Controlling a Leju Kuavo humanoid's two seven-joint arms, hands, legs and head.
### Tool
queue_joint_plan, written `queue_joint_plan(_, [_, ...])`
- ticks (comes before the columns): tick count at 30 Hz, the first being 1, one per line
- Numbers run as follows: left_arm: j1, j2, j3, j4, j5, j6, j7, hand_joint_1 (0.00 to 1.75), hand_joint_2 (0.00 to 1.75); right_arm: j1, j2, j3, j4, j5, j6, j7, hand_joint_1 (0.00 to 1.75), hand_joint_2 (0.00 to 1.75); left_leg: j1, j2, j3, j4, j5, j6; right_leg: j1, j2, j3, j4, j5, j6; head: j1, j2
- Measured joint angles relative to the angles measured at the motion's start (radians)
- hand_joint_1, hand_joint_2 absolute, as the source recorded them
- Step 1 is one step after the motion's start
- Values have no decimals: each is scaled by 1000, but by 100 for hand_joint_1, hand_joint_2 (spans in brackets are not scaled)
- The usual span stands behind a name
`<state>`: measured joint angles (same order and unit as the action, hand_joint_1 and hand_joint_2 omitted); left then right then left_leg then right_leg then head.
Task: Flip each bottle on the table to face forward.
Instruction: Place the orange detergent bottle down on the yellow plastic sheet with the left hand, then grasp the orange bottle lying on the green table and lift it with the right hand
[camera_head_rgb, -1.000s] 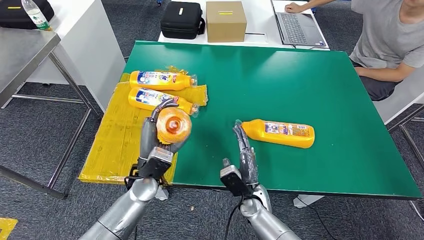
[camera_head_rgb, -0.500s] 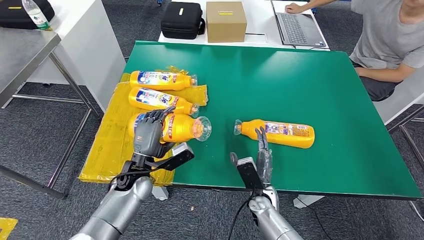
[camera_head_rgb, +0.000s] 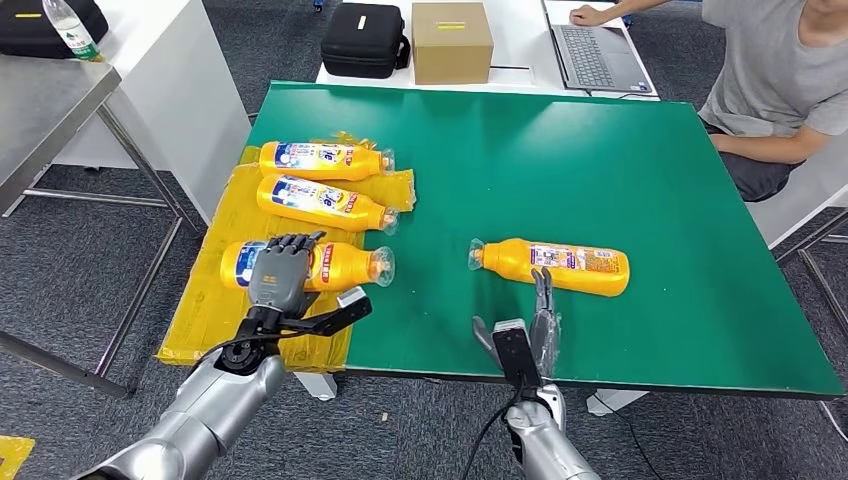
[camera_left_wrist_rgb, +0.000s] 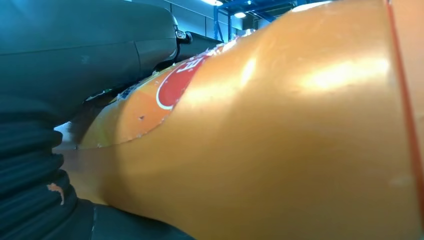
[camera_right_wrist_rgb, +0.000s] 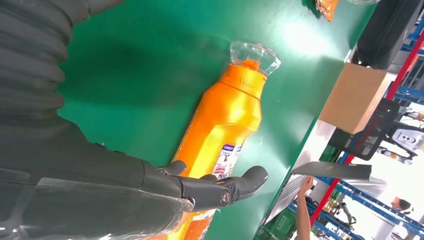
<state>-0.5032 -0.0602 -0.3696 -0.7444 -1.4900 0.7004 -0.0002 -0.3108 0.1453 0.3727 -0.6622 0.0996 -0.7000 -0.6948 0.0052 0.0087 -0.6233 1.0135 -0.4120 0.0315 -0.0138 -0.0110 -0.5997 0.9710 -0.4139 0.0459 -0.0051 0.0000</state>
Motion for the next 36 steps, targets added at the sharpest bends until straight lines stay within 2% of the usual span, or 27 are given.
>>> queue_joint_plan(3, [-11, 3, -11, 22, -27, -12, 27, 175, 175, 1, 0, -1, 0, -3, 0, 0, 0, 175, 0, 0, 0, 0, 0, 0, 0, 0, 0, 0, 0, 0, 0, 0])
queue_joint_plan(6, [-33, 6, -40, 65, -66, -63, 89, 175, 175, 3, 0, -1, 0, -12, 0, 0, 0, 175, 0, 0, 0, 0, 0, 0, 0, 0, 0, 0, 0, 0, 0, 0])
queue_joint_plan(12, [-89, 14, -160, 175, -74, -123, 170, 175, 175, 14, 0, -1, -10, -20, 0, 0, 0, 175, 0, 0, 0, 0, 0, 0, 0, 0, 0, 0, 0, 0, 0, 0])
queue_joint_plan(17, [-129, 15, -269, 237, -78, -143, 176, 175, 175, 23, 0, -1, -18, -20, 0, 0, 0, 175, 0, 0, 0, 0, 0, 0, 0, 0, 0, 0, 0, 0, 0, 0])
queue_joint_plan(21, [-162, 14, -354, 270, -80, -197, 162, 175, 175, 28, 0, -1, -26, -19, 0, 0, 0, 175, 0, -1, 1, 0, 0, 0, 0, 0, 1, 0, 0, 0, 0, 0])
queue_joint_plan(27, [-191, 2, -428, 302, -72, -227, 148, 171, 175, 33, -1, -10, -43, -12, 0, 0, 0, 175, 0, -1, 3, 0, 0, 0, 0, -1, 4, 0, 0, 0, 0, 0])
queue_joint_plan(28, [-191, 0, -431, 304, -69, -223, 147, 165, 175, 34, -1, -11, -47, -11, 0, 0, 0, 175, 0, -1, 3, 0, 0, 0, 0, -1, 4, 0, 0, 0, 0, 0])
queue_joint_plan(32, [-184, -4, -432, 309, -53, -179, 140, 28, 175, 38, -2, -15, -64, -12, 0, 0, 0, 175, 0, -1, 4, 0, 0, 0, 0, -1, 4, 0, 0, 0, 0, 0])
queue_joint_plan(34, [-178, -7, -430, 309, -46, -163, 136, 11, 175, 38, -2, -15, -70, -17, 0, 0, 0, 175, 0, -1, 4, 0, 1, 0, 0, -1, 4, 0, 0, 0, 0, 0])
queue_joint_plan(36, [-174, -9, -428, 309, -41, -158, 133, 8, 175, 38, -3, -15, -76, -22, 0, 0, 0, 175, 0, -1, 4, 0, 1, 0, 0, -1, 5, 0, 0, 0, 0, 0])
